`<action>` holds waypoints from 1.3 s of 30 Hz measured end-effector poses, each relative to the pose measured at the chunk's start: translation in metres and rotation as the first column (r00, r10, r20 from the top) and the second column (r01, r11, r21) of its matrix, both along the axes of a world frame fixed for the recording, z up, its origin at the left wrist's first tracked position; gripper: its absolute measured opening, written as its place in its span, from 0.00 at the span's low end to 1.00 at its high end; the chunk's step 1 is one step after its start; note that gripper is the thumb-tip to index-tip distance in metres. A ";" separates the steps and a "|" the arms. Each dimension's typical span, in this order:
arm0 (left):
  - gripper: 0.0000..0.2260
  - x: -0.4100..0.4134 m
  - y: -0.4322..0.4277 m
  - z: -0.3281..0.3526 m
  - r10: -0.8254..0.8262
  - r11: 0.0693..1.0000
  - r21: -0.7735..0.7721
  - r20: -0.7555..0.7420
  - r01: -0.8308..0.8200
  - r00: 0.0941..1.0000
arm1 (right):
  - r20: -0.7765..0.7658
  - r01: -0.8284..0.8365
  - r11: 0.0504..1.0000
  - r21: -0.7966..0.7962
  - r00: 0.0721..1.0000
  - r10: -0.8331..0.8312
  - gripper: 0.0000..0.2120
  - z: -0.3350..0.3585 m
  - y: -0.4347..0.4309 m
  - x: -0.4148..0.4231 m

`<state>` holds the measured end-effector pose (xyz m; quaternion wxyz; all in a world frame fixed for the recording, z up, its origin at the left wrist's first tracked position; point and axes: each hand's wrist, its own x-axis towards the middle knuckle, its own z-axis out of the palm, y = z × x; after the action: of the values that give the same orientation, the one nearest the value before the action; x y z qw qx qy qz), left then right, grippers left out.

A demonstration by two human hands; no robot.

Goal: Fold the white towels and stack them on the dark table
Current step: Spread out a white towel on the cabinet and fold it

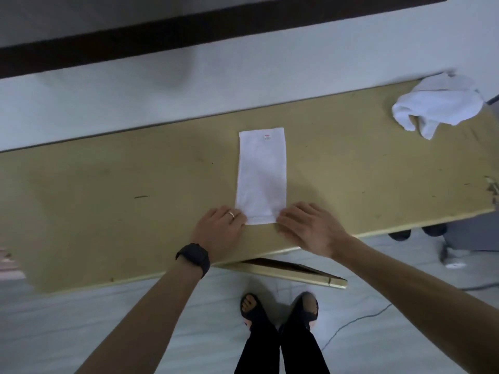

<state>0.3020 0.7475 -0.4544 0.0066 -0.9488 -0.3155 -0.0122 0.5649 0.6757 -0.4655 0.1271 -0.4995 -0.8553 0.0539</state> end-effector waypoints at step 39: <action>0.12 0.037 0.101 0.006 0.831 0.482 -0.719 0.194 -0.501 0.521 | -0.268 0.570 0.599 -0.563 0.560 -0.784 0.10 0.013 0.135 -0.033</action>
<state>0.3395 0.8485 -0.4486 -0.3643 -0.6452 -0.6501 -0.1682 0.5316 0.8107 -0.4521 0.2417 -0.7791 -0.4925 0.3034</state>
